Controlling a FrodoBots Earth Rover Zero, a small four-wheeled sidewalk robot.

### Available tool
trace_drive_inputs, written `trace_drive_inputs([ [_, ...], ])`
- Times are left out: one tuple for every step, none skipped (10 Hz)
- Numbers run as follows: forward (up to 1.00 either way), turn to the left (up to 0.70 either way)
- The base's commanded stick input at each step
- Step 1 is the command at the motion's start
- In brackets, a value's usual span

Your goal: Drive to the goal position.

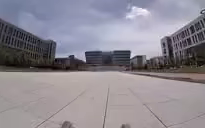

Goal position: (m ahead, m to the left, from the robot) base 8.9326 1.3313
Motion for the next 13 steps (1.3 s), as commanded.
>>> trace_drive_inputs([
  [0.70,0.00],
  [0.70,0.00],
  [0.70,0.00],
  [0.70,0.00],
  [0.70,0.00],
  [0.70,0.00],
  [0.70,0.00],
  [0.70,0.00],
  [0.70,0.00],
  [0.70,0.00],
  [0.70,0.00],
  [0.70,0.00],
  [0.70,0.00],
])
